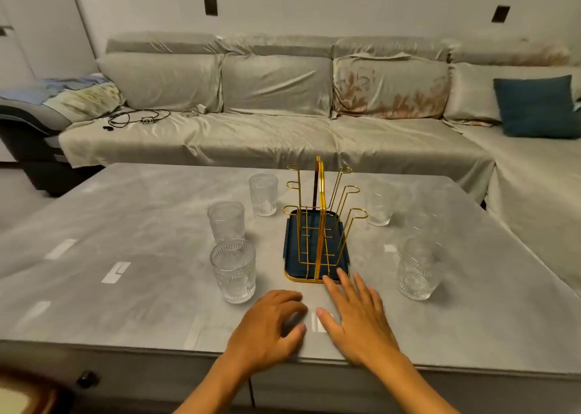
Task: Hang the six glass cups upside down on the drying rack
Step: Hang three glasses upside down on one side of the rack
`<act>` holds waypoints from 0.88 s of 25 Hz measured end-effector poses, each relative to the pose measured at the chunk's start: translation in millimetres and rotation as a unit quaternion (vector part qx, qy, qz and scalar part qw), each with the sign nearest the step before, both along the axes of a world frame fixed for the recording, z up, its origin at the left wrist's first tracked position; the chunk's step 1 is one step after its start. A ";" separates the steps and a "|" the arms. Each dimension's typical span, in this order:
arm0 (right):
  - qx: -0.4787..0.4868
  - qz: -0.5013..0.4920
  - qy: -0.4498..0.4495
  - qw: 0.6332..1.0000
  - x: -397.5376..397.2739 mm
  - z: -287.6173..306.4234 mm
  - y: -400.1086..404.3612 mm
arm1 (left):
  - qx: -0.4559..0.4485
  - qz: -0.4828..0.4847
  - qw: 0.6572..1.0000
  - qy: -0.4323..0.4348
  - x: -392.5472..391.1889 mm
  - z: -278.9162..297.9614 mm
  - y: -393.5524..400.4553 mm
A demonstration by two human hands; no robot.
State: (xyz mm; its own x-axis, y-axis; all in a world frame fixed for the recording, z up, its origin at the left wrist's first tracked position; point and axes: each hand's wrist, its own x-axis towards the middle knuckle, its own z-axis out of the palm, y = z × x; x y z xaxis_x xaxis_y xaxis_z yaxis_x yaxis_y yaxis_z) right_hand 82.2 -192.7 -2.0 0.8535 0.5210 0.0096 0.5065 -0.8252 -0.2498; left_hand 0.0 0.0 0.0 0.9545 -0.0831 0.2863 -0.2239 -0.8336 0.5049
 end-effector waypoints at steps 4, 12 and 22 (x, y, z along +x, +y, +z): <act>-0.048 0.002 -0.015 0.999 4.8 -0.6 -0.6 | -0.155 0.163 0.962 -0.154 -11.8 11.0 1.2; -0.052 0.031 -0.010 0.998 9.7 -0.9 -0.3 | -0.347 0.310 0.885 -0.026 -11.0 14.7 62.3; -0.050 0.028 -0.004 0.998 11.3 1.6 -0.3 | -0.302 0.206 0.930 -0.031 12.9 63.5 94.4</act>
State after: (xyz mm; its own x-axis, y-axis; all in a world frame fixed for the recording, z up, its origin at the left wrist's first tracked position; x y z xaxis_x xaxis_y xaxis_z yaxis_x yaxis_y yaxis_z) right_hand 93.5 -193.0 -0.4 0.8230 0.5668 -0.0376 0.5545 -0.8159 -0.1641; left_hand 12.9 94.4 63.5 0.8496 0.4804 0.2177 0.0072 -0.4233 0.9060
